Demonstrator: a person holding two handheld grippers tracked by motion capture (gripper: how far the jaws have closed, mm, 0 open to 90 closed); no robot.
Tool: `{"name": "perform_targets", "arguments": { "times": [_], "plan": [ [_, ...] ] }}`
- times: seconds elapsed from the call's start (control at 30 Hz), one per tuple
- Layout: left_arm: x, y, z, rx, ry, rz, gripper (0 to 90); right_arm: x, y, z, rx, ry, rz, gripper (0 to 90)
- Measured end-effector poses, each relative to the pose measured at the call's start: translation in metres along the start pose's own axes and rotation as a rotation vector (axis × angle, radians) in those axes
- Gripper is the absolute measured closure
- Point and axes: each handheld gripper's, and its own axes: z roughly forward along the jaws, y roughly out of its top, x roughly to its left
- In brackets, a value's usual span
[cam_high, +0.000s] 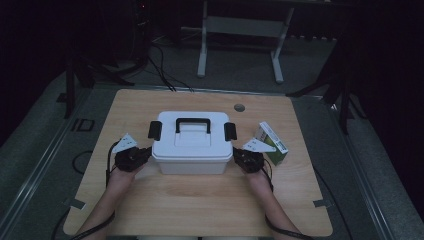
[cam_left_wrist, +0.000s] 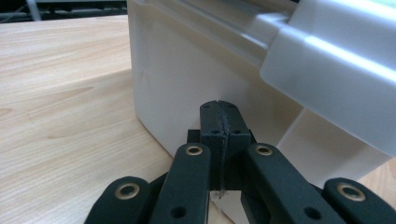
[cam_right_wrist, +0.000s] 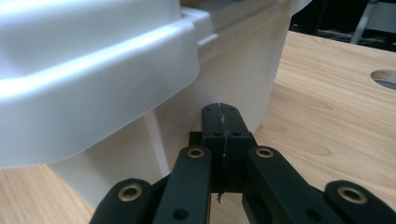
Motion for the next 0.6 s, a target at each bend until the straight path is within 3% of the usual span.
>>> {"name": "perform_targets", "arguments": {
  "times": [0.6],
  "plan": [
    [-0.023, -0.010, -0.010, -0.001, -0.038, -0.009, 90.0, 0.009, -0.013, -0.028, 0.000, 0.028, -0.015, 90.0]
  ]
}}
